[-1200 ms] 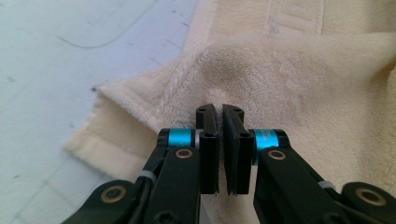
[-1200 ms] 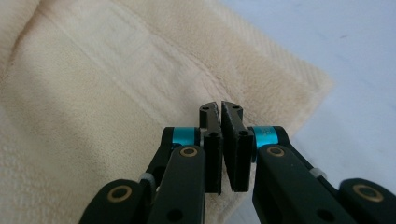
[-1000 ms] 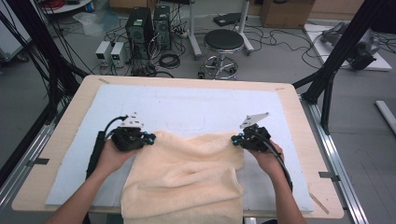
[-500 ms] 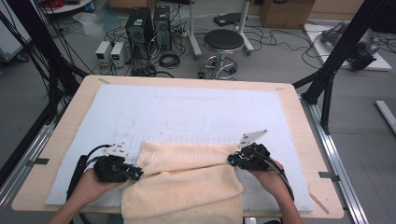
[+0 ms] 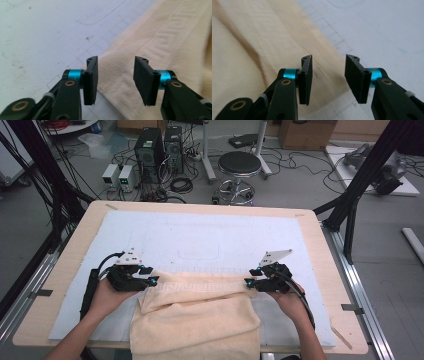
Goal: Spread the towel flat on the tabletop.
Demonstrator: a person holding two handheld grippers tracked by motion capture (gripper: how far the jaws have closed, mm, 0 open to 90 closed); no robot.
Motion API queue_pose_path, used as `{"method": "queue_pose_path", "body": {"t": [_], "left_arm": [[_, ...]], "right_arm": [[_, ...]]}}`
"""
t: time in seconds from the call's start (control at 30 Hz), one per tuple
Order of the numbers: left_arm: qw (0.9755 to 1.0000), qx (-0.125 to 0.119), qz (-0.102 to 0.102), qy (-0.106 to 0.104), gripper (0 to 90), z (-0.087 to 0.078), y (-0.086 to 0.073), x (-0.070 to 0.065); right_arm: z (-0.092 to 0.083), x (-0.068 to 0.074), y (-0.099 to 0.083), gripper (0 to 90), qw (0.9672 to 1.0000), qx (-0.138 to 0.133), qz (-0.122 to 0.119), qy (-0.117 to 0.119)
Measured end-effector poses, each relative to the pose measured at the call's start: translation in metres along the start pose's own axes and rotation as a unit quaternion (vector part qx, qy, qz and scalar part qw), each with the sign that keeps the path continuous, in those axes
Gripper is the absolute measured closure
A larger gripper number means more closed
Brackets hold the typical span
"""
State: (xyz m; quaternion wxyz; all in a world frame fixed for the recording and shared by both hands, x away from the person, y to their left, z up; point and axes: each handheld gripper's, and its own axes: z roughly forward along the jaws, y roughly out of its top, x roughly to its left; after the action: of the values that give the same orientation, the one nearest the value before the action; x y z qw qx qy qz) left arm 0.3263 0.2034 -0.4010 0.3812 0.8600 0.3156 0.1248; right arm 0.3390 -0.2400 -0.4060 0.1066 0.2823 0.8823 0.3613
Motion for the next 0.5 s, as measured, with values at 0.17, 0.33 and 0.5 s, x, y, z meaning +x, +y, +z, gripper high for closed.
{"method": "queue_pose_path", "body": {"t": [0.17, 0.33, 0.5], "left_arm": [[0.9980, 0.061, 0.014, 0.008, 55.5, 0.026, -0.004, 0.002], [0.9976, 0.069, 0.002, -0.001, 61.0, 0.032, -0.005, 0.004], [0.9977, 0.066, 0.007, -0.008, 75.5, 0.032, -0.004, 0.000]], "right_arm": [[0.011, -0.007, -0.014, 53.2, 0.9996, 0.016, 0.021, -0.002], [0.019, -0.006, -0.018, 55.7, 0.9992, 0.030, 0.028, 0.002], [0.020, -0.004, -0.017, 68.0, 0.9991, 0.033, 0.026, 0.003]]}}
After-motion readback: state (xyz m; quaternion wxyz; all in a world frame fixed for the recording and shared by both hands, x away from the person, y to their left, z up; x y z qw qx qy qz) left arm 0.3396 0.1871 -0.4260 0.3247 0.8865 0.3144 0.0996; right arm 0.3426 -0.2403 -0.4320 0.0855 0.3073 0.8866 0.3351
